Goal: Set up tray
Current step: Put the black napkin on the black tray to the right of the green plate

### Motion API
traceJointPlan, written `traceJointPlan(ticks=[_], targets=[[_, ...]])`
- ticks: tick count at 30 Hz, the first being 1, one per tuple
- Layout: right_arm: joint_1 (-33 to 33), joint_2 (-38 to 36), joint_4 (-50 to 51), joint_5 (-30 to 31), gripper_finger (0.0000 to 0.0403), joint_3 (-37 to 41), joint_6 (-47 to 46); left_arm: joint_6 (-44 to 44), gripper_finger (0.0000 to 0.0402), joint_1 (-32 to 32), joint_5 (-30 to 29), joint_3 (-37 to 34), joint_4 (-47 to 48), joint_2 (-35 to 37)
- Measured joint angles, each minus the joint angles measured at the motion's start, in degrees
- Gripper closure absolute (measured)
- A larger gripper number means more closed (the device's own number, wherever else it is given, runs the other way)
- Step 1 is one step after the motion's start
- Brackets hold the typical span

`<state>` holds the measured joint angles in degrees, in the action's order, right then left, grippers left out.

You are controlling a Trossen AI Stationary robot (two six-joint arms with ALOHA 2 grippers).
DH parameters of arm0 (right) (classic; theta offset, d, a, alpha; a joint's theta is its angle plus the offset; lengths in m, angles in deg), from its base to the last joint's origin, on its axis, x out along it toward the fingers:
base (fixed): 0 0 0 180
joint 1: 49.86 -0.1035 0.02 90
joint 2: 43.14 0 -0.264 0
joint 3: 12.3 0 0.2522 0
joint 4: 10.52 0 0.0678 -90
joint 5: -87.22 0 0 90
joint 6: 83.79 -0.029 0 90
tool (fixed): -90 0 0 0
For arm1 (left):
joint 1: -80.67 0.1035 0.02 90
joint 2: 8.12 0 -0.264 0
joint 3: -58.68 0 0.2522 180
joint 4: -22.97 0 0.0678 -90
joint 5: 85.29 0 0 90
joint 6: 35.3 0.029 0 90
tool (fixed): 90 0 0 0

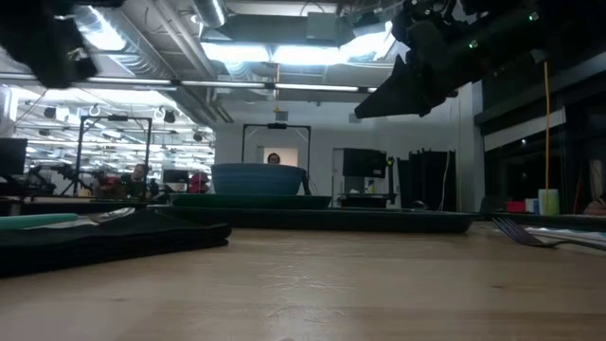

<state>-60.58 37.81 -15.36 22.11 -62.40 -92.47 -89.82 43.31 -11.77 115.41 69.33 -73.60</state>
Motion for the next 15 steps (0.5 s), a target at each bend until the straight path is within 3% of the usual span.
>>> traceJointPlan(ticks=[9,15], targets=[[0.00,0.00,0.31,0.00,0.0375,0.02,2.52,-25.93,0.0398,-7.78,7.82,5.08,3.44,-5.46],[0.00,0.00,0.31,0.00,0.0375,0.02,3.29,-35.53,0.0398,-11.88,8.52,5.08,7.94,-7.22]])
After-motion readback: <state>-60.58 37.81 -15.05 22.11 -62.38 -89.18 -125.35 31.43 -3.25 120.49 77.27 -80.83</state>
